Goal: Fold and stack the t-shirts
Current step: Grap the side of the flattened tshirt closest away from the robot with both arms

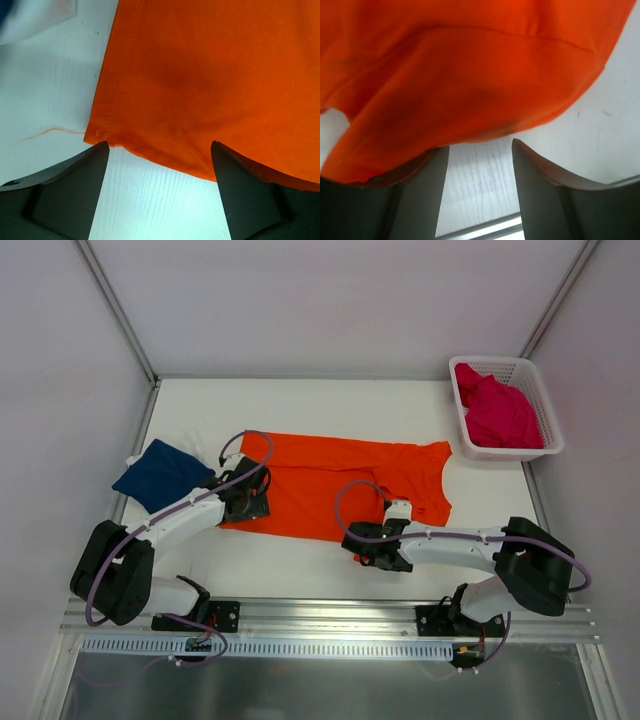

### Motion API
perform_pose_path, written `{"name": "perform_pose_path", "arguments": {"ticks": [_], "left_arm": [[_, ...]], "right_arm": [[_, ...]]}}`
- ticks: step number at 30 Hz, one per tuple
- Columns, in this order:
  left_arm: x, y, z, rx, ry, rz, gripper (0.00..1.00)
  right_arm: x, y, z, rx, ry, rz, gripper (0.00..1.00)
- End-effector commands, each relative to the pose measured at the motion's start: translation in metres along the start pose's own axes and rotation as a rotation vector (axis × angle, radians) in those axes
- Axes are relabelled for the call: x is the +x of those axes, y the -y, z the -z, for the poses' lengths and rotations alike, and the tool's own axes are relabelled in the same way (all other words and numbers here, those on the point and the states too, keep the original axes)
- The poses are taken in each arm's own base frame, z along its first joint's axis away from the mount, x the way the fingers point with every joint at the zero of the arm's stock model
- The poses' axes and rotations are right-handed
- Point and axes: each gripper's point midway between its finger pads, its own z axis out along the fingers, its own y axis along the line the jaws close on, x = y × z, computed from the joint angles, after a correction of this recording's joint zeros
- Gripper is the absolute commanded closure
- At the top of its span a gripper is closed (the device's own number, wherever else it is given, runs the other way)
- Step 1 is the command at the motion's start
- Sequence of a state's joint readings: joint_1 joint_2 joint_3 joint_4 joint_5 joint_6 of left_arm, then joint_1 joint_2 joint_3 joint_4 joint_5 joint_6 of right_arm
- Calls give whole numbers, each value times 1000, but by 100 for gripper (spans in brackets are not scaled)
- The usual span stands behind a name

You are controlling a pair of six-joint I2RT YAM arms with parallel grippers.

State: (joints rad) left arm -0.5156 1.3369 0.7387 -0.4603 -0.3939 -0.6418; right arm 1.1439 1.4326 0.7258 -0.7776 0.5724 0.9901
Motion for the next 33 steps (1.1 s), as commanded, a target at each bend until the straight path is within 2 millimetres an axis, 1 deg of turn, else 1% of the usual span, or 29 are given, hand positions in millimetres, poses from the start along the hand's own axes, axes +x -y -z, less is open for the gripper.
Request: {"name": "perform_pose_path", "arguments": {"ticks": [1,2,5,6,9,10,11,13,16,19,21,25,27,29,31,32,33], "left_arm": [[-4,-6,5,1,22,-4,16],[-3,-7,5,-1,23,-7,15],[-4,-9,5,-3,26,0,15],[-4,-11,4,-6,23,2,15],[-4,-12,4,-7,20,4,15],[-3,-11,4,-6,19,4,15],[-4,-12,4,-6,19,5,15],[-3,-12,3,-9,14,5,15],[-2,-11,1,-11,5,7,15],[2,-9,-3,-15,-17,4,15],[4,-9,-5,-19,-26,0,15],[2,-9,-4,-17,-20,6,15],[0,-9,-3,-15,-14,8,15],[1,-8,-2,-12,-13,3,15],[1,-11,-3,-23,-12,0,15],[1,-11,-3,-23,-10,-2,15],[1,-12,-3,-25,-11,-4,16]], "right_arm": [[-14,-12,-6,-11,24,-6,46],[-15,-10,-8,-1,24,4,51],[-24,-6,-13,27,27,-2,58],[-28,-3,-13,34,29,-4,60],[-37,9,-9,66,50,-4,60],[-44,11,-6,76,71,-8,60],[-46,19,-3,100,72,0,60],[-57,24,5,101,103,-11,59],[-69,30,10,95,130,-18,59],[-84,34,12,106,146,-22,59],[-98,35,13,119,165,-35,59],[-119,35,7,139,178,-34,59],[-129,38,6,155,182,-33,59],[-134,41,10,145,188,-46,59],[-131,43,13,123,185,-60,59],[-131,46,20,96,194,-81,59],[-122,50,21,86,167,-75,59]]}}
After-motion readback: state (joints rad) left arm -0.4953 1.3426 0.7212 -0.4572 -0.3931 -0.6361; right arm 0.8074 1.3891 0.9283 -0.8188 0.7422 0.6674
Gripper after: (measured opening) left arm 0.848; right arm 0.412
